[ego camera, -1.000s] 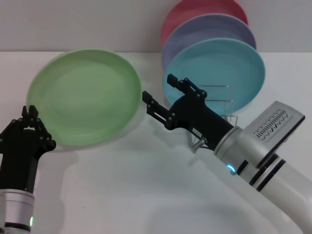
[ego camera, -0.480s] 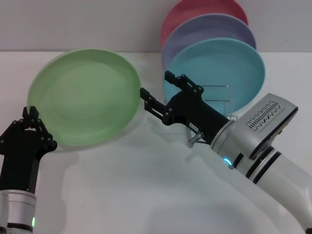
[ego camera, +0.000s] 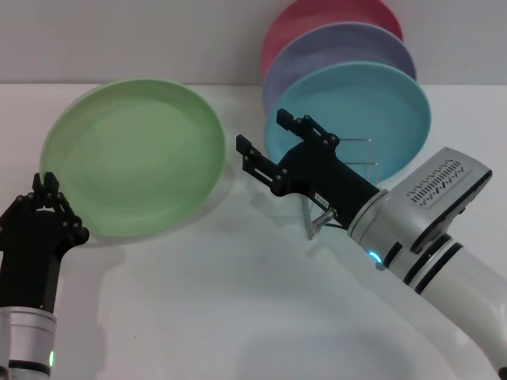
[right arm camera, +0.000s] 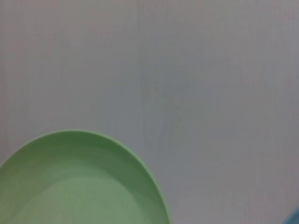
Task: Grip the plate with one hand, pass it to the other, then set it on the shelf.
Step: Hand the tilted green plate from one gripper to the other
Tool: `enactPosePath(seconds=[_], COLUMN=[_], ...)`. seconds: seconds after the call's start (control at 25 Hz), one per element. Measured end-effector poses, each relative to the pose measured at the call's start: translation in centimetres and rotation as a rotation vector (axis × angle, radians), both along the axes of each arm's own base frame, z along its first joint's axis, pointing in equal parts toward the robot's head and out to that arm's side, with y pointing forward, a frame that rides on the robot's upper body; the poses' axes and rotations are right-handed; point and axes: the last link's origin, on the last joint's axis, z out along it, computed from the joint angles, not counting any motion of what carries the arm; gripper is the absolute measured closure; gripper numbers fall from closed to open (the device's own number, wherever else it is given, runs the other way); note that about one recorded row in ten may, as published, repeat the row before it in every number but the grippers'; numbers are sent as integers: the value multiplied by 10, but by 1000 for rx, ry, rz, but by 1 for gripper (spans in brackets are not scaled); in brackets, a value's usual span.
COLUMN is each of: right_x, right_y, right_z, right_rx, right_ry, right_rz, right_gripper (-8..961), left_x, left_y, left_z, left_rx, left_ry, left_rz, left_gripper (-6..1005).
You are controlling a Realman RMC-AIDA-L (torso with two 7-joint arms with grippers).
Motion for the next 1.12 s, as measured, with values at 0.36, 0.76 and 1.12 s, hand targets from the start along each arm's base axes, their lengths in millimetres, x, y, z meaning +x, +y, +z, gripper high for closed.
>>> enactPosePath(seconds=[0.36, 0.76, 1.12], right_x=[0, -2, -5], right_y=[0, 1, 3], right_z=[1, 1, -6], right_rx=[8, 6, -26], right_ry=[2, -3, -37], right_rz=[4, 9, 12], right_gripper=[199, 199, 202], left_x=[2, 2, 12], left_y=[-1, -1, -4], left_z=[-1, -2, -8], left_rx=[1, -4, -9], left_ry=[2, 11, 55], left_rz=[0, 4, 33], left_gripper=[966, 966, 966])
